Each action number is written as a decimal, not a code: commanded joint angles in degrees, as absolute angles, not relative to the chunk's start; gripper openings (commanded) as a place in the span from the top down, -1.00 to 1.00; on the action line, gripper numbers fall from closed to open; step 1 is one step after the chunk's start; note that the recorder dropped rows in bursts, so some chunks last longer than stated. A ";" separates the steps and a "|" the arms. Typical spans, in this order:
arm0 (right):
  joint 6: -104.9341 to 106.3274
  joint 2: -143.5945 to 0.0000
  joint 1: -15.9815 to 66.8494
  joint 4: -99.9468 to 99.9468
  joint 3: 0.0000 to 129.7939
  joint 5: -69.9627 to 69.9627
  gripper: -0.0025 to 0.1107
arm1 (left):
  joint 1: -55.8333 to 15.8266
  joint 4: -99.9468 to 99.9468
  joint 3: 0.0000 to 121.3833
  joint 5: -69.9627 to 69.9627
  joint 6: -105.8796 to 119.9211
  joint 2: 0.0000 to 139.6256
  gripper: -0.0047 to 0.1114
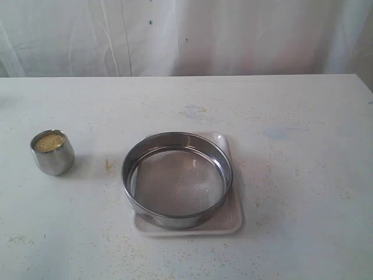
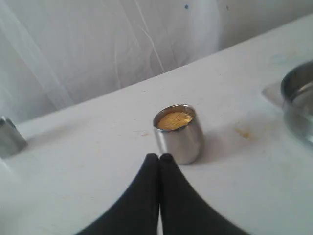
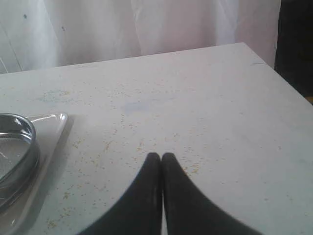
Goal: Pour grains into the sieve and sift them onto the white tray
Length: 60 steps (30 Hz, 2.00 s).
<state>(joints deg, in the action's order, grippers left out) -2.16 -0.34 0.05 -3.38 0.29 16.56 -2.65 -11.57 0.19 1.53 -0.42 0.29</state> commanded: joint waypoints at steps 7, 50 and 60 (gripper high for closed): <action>-2.21 0.00 0.00 -2.89 0.00 16.26 0.96 | -2.47 -4.55 0.00 14.89 -24.69 0.00 0.92; -2.21 0.00 0.00 -2.89 0.00 16.26 0.96 | -2.47 -96.48 27.10 2.81 -105.13 50.10 -0.19; -2.21 0.00 0.00 -2.89 0.00 16.26 0.96 | -2.47 -92.30 24.72 3.84 -105.37 51.61 -0.19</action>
<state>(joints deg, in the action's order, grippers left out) -2.16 -0.34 0.05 -3.38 0.29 16.56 -2.65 -93.53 25.05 4.35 -105.51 51.74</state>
